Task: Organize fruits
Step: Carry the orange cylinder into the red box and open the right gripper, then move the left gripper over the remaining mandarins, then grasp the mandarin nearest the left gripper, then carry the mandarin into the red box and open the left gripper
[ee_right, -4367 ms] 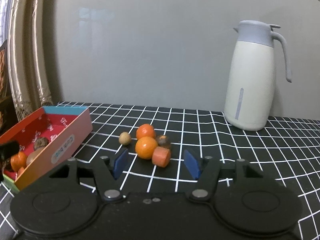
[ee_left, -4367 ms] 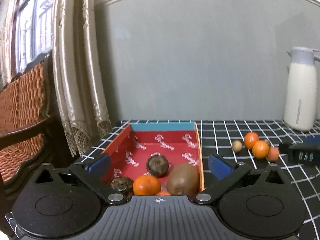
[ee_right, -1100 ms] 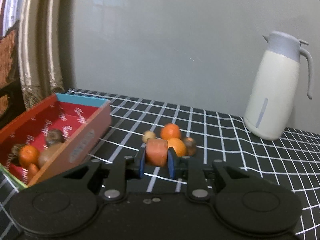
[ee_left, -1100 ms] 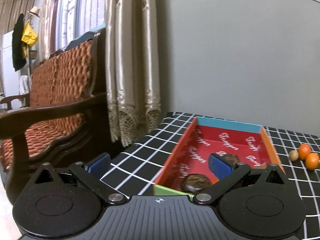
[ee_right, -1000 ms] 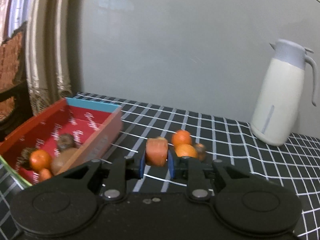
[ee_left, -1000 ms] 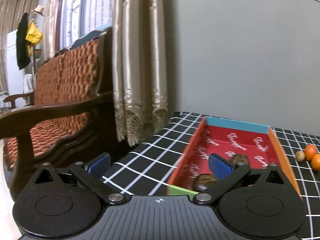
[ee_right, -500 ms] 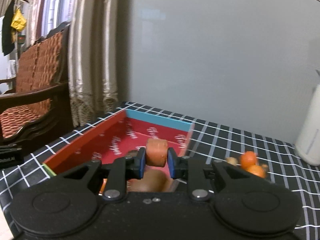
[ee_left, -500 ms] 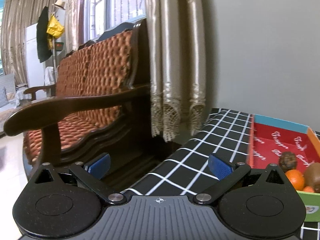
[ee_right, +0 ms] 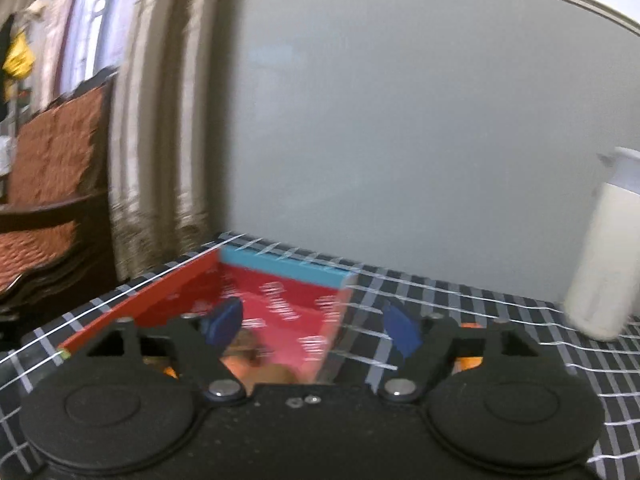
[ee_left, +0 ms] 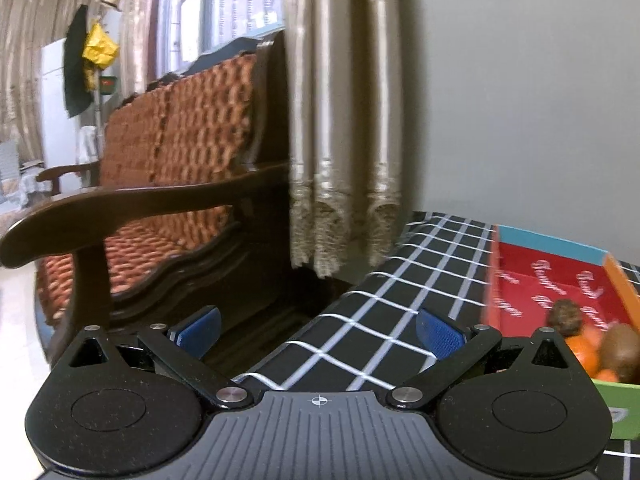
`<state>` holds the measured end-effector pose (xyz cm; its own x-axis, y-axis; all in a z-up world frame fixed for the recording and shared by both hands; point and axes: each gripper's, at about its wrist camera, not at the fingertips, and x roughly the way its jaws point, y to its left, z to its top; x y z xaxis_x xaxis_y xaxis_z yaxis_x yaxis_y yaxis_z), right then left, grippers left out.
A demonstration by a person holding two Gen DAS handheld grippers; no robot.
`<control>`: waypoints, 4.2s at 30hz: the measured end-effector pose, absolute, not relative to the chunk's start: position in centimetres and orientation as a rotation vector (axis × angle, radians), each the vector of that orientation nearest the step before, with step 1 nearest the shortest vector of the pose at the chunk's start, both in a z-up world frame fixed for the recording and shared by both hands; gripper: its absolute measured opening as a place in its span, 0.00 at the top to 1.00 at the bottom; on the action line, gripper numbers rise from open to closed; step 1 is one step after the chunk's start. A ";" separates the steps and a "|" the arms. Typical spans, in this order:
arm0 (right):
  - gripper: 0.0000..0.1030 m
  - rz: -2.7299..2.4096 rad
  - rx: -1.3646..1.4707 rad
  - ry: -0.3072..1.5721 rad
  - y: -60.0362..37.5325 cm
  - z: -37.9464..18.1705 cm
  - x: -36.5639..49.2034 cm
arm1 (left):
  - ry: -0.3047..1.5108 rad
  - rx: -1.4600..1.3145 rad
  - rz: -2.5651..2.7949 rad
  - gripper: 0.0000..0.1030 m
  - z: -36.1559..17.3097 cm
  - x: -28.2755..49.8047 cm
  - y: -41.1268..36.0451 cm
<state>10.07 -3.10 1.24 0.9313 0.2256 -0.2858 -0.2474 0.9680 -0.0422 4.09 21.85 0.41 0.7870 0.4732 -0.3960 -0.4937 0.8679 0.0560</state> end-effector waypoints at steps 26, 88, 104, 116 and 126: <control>0.00 -0.121 0.042 0.377 -24.0 -1.4 8.4 | 0.413 0.108 0.032 0.00 0.9 10.0 -2.4; 0.00 -0.282 0.132 0.402 -31.8 -3.2 11.6 | 0.597 0.170 -0.069 0.62 -4.3 18.7 -11.7; 0.00 -0.199 0.193 0.391 -29.6 -1.9 10.9 | 0.485 0.249 -0.103 0.61 -1.1 10.6 -9.8; 0.00 -0.167 0.138 0.414 -26.2 -2.3 10.8 | 0.435 0.180 -0.054 0.61 1.0 7.5 -4.1; 0.00 -0.118 0.102 0.422 -22.5 -2.3 11.7 | 0.413 0.124 0.064 0.61 1.7 6.5 2.2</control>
<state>11.65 -22.54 -2.34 0.9057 -0.0933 -0.4136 0.1354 0.9880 0.0738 6.55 2.16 1.74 0.9139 0.0870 -0.3965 -0.0366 0.9904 0.1329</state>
